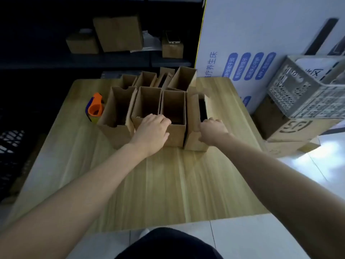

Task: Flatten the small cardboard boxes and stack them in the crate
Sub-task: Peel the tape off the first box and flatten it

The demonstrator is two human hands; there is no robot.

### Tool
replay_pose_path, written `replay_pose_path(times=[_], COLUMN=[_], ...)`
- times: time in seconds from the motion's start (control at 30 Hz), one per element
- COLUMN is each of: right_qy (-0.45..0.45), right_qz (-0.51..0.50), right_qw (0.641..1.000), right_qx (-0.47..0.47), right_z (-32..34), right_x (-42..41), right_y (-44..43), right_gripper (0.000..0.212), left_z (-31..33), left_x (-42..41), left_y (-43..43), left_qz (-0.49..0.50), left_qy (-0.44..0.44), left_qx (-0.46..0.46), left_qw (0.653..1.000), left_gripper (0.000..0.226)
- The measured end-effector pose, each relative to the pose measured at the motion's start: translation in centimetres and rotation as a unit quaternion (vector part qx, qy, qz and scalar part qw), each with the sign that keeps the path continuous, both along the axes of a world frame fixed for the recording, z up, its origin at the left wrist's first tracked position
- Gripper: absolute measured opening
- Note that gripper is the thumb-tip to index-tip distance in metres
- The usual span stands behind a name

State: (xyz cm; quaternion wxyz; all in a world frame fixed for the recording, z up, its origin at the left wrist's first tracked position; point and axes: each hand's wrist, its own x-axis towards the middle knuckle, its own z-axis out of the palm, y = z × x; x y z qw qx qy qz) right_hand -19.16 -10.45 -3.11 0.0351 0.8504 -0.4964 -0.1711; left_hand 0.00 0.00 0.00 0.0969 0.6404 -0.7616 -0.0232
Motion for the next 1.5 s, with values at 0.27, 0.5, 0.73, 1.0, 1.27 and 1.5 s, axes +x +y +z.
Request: replay_pose_path(times=[0.27, 0.5, 0.73, 1.0, 1.27, 1.5], right_qy=[-0.069, -0.126, -0.378, -0.482, -0.441, -0.186], right_qz=[-0.048, -0.064, -0.201, -0.372, -0.418, -0.057], right_qw=[0.996, 0.987, 0.899, 0.793, 0.787, 0.98], right_qx=[-0.029, -0.08, -0.091, 0.01, 0.11, 0.036], right_z=[-2.4, -1.9, 3.4, 5.2, 2.3, 2.9], right_x=[-0.8, -2.4, -6.5, -10.7, -12.3, -11.6], right_y=[-0.6, -0.9, -1.0, -0.5, 1.8, 3.0], right_gripper=[0.033, 0.031, 0.015, 0.014, 0.021, 0.107], left_z=[0.0, 0.1, 0.0, -0.3, -2.4, -2.6], left_x=[-2.3, -4.1, -6.8, -9.7, -11.7, -11.9], left_y=[-1.2, -1.6, -2.2, -3.1, -2.3, -2.6], left_qz=[-0.048, -0.075, -0.067, -0.052, -0.042, -0.033], left_qy=[0.015, 0.027, 0.053, 0.03, 0.014, 0.117], left_qx=[-0.008, -0.002, -0.013, 0.095, 0.247, 0.251], left_qw=[0.999, 0.997, 0.996, 0.994, 0.968, 0.96], left_gripper=[0.038, 0.038, 0.048, 0.108, 0.121, 0.113])
